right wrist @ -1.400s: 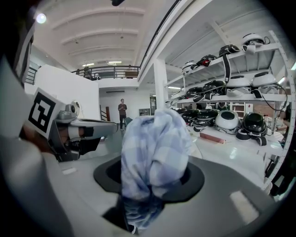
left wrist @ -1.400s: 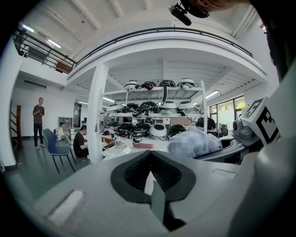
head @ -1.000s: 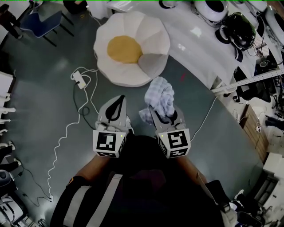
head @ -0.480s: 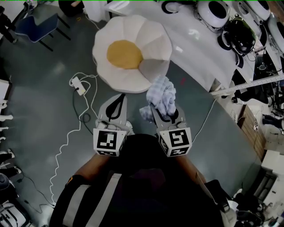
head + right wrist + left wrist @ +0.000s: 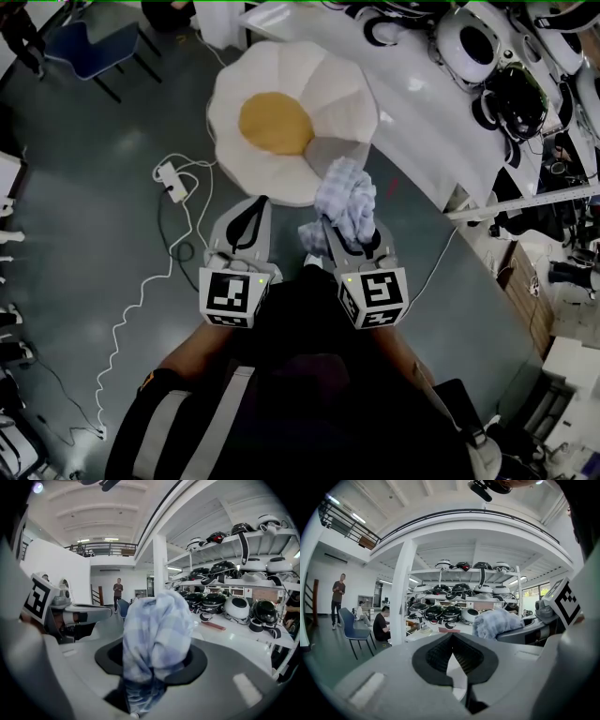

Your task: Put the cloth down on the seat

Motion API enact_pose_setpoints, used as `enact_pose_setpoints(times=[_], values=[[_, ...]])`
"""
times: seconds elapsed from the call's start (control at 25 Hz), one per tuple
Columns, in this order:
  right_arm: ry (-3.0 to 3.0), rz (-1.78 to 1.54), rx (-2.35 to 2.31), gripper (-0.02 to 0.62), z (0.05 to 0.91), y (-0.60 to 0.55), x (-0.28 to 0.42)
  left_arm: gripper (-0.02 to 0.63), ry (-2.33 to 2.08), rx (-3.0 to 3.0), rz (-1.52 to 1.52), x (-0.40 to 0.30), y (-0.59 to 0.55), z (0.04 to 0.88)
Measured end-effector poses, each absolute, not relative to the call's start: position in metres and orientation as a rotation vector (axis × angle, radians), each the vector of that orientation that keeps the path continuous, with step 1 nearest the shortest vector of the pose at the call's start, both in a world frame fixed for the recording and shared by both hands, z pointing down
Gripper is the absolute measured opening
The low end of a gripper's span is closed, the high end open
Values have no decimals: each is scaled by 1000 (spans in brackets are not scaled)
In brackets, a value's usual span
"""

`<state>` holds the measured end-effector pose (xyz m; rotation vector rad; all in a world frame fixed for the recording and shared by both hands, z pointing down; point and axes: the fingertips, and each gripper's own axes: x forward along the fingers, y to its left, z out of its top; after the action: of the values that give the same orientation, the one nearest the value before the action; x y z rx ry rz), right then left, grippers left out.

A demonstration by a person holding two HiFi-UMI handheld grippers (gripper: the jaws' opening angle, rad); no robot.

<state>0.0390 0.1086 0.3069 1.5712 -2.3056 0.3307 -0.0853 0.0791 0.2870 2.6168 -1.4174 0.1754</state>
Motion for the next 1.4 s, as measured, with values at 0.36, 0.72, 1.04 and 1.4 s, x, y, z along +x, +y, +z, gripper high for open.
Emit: enact_pose_setpoints(times=[0.36,0.72,1.04,1.4], values=[[-2360,317,1477,196,313,70,21,0,-1549,2541,161,-114,52,289],[-2409,313,1405,196,312,1,20,0,-1629,2486,175,-115,-7,287],[-2404,361,1387,196,326,-63,41,0,-1636,2450,244,-99,-66,301],[-2394,410,1316,196,355,-133,68,0,-1649,2405,310,-70,-134,322]])
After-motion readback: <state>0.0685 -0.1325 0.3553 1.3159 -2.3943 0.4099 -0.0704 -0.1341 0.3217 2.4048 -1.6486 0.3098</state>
